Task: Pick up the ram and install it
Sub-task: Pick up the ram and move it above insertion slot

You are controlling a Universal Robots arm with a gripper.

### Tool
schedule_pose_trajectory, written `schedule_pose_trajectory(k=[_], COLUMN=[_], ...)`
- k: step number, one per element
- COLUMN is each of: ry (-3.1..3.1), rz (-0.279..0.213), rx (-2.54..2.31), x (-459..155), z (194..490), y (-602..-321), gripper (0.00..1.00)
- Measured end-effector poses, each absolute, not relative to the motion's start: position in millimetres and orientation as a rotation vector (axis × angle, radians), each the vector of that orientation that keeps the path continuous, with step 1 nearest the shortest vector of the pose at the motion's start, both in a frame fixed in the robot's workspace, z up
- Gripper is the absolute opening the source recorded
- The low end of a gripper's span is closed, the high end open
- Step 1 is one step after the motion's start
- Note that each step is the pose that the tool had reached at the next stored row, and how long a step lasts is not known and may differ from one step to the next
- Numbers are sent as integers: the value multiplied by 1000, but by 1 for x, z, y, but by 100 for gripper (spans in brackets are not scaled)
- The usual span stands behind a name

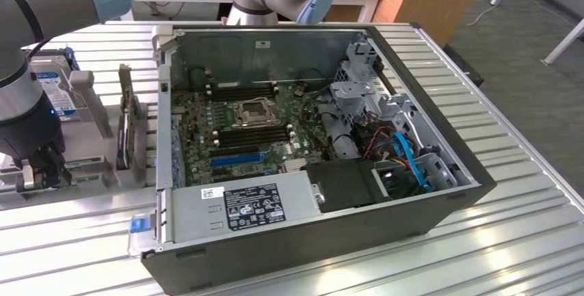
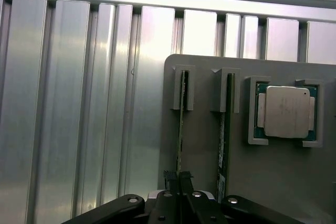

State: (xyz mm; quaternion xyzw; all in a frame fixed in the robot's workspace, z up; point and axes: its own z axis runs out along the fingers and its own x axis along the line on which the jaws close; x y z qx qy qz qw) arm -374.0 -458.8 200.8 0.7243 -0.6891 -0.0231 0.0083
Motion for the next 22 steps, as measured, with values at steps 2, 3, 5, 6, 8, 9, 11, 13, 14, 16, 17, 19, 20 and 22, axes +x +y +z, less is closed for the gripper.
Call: schedule_pose_trajectory(k=[2,3,5,6,8,9,11,13,14,16,17,19,20,22], ry=[-2153,-2154,-2153,-2153,-2153,-2153,-2153,-2153,-2154,-2153,-2153,-2153,-2153,-2153], rz=[-72,-72,-72,-72,-72,-72,-72,-72,-72,-72,-72,-72,-72,-72], rx=[2263,2263,2263,2263,2263,2263,2263,2263,2263,2263,2263,2263,2263,2263], x=[-374,-374,-374,-374,-374,-374,-374,-374,-374,-374,-374,-374,-374,-374], z=[201,201,201,201,202,203,203,204,204,204,204,205,205,204], y=[-459,-459,-459,-459,-459,-459,-459,-459,-459,-459,-459,-459,-459,-459], gripper=[13,13,13,13,13,13,13,13,13,13,13,13,13,13])
